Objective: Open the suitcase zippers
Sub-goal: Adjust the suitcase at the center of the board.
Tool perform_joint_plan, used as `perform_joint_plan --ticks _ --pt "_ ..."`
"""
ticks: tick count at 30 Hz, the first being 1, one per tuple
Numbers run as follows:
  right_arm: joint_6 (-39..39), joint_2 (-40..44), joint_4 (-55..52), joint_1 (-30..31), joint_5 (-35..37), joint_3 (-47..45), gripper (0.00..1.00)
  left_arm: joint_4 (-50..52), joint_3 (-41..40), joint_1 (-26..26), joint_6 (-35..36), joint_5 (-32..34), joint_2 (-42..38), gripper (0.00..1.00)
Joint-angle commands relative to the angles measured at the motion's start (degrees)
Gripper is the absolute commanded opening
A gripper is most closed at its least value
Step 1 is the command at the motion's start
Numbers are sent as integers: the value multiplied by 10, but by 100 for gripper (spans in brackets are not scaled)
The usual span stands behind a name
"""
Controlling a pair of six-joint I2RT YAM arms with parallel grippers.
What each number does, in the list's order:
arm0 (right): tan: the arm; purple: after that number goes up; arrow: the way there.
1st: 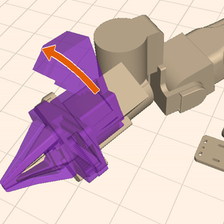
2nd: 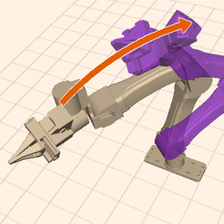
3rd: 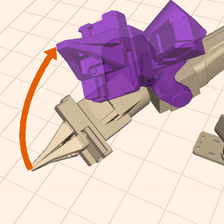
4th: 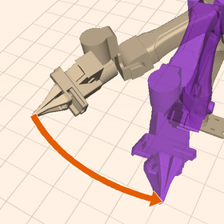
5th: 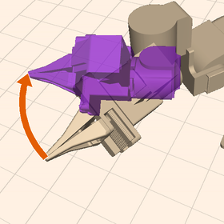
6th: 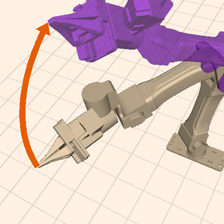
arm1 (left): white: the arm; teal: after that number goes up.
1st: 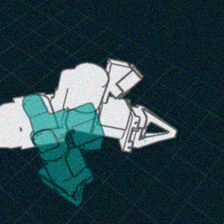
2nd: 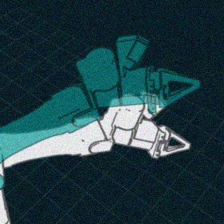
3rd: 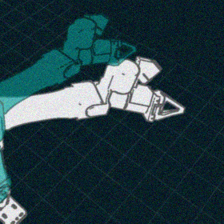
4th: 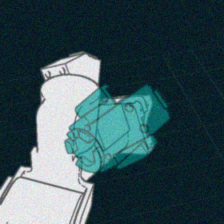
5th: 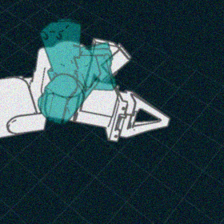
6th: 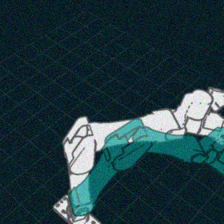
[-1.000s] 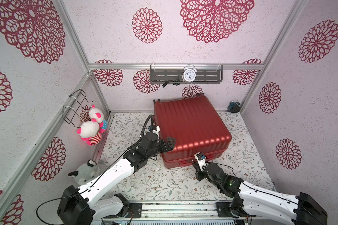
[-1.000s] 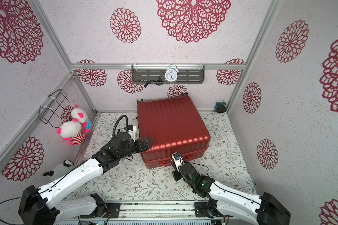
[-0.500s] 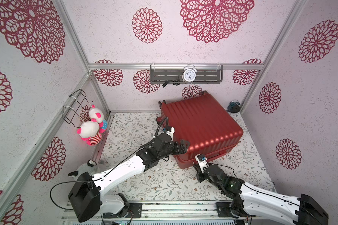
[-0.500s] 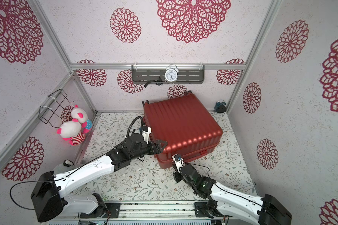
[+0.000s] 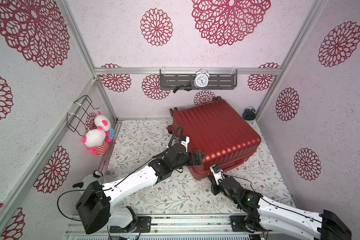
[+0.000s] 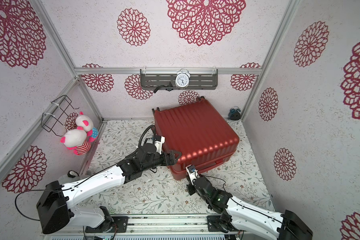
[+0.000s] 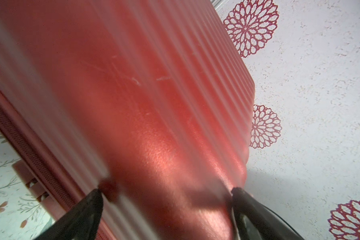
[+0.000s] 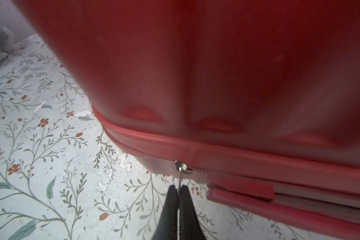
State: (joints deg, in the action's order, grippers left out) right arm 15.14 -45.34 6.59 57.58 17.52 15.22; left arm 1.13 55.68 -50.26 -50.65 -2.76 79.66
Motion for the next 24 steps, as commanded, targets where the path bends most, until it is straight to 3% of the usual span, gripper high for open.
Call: perform_joint_plan --ticks 1,8,24 --pt "-7 41 50 23 -87 4 0 0 -7 -43 37 -73 34 98" --pt "-4 99 50 23 -100 -17 0 2 -11 -43 36 -67 30 98" --pt "2 54 99 26 -124 -18 0 -6 -3 -50 35 -70 40 98"
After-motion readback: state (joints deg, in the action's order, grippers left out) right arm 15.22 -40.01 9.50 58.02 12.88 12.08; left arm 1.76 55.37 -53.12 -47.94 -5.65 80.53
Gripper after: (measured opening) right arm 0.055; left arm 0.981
